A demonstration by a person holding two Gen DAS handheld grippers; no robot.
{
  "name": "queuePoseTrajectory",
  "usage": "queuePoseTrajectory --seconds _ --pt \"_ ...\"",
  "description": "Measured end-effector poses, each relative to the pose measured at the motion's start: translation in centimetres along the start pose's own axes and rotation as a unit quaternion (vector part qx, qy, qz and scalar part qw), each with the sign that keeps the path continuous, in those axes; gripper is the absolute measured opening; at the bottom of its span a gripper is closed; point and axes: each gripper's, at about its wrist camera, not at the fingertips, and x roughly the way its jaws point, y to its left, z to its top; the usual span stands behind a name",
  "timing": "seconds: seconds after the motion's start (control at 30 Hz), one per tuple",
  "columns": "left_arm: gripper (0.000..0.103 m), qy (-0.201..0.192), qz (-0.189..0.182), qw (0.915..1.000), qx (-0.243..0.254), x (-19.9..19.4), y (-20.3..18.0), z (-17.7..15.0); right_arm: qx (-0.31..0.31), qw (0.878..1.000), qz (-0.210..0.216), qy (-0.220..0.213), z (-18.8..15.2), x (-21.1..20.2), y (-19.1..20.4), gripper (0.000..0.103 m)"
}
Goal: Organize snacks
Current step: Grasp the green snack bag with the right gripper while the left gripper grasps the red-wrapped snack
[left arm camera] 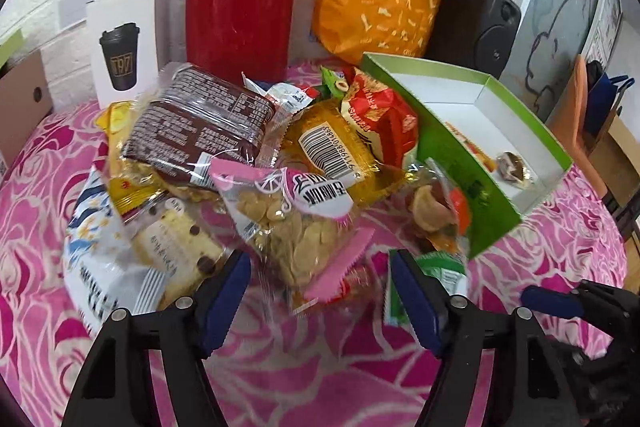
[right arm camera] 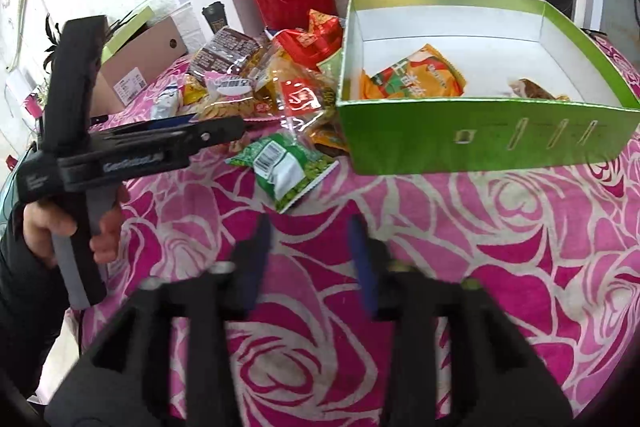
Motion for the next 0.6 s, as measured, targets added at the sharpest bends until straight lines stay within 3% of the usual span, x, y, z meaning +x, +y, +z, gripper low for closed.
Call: queuePoseTrajectory --seconds 0.07,0.13,0.2,0.37,0.6 --pt "0.056 0.008 0.018 0.9997 0.011 0.7 -0.2 -0.1 0.000 1.000 -0.002 0.001 0.2 0.3 0.1 0.055" --pt "0.047 0.010 0.007 0.9998 0.012 0.5 -0.1 -0.6 -0.003 1.000 -0.008 0.006 0.7 1.0 0.3 0.062" --pt "0.046 0.011 -0.003 0.9999 0.012 -0.3 0.0 -1.4 -0.008 1.000 -0.007 0.010 1.0 1.7 0.6 0.068" --pt "0.046 0.001 0.013 0.9998 0.018 -3.5 0.3 -4.2 -0.036 0.999 -0.014 0.022 1.9 3.9 2.0 0.070" --pt "0.058 -0.006 0.025 0.9996 0.012 -6.1 1.0 -6.3 -0.040 0.999 -0.021 0.024 2.7 6.4 2.8 0.070"
